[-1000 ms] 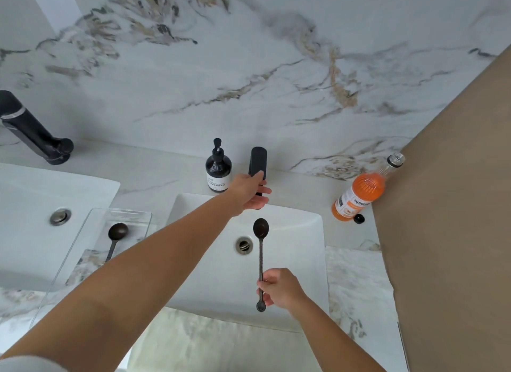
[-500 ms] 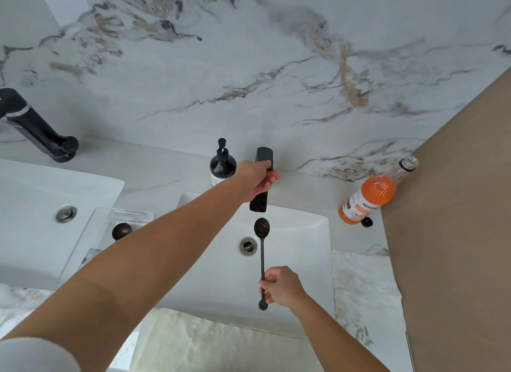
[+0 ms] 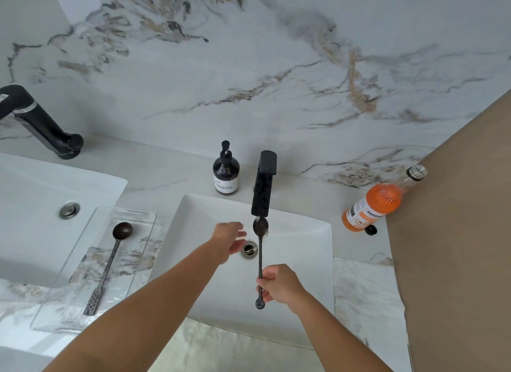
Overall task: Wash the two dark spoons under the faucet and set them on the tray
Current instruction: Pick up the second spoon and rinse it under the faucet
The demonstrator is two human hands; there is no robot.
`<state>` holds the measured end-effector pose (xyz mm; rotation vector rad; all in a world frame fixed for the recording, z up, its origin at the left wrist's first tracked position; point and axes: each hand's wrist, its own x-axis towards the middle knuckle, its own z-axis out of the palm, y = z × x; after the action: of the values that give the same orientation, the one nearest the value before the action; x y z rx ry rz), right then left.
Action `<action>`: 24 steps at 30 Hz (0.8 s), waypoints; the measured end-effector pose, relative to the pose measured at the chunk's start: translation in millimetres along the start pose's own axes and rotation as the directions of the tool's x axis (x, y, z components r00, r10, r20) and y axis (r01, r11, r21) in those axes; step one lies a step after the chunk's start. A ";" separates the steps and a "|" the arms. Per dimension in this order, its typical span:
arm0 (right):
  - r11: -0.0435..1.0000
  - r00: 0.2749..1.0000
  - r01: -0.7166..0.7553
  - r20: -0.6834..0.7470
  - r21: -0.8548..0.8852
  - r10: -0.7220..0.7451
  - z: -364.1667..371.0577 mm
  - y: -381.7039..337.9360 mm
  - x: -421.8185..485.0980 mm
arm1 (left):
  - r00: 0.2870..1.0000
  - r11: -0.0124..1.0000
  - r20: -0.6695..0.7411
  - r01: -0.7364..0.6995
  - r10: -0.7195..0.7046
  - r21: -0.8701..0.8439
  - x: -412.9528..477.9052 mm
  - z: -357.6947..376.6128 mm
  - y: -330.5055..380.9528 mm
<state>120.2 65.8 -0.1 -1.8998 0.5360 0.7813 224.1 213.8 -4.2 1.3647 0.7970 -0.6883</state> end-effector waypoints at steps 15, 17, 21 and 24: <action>0.976 0.996 0.047 -0.061 -0.213 -0.061 -6.4 2.9 5.6 | 0.977 0.999 0.213 -0.011 0.021 -0.051 3.6 25.5 -12.7; 0.976 0.995 0.050 -0.073 -0.211 -0.067 -6.1 3.3 6.8 | 0.966 0.999 0.256 -0.020 0.030 -0.040 3.7 24.9 -10.9; 0.982 0.994 0.050 -0.084 -0.182 -0.066 -6.1 3.3 8.2 | 0.938 0.997 0.341 -0.041 0.059 -0.061 0.3 26.9 -8.5; 0.987 0.996 0.058 -0.063 -0.152 -0.068 -6.5 1.0 7.7 | 0.967 0.992 0.225 -0.103 0.116 -0.069 -1.8 34.8 -10.1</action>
<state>126.8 59.3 -4.2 -2.0787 0.4676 0.7352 218.0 178.2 -7.4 1.2427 0.5494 -0.7156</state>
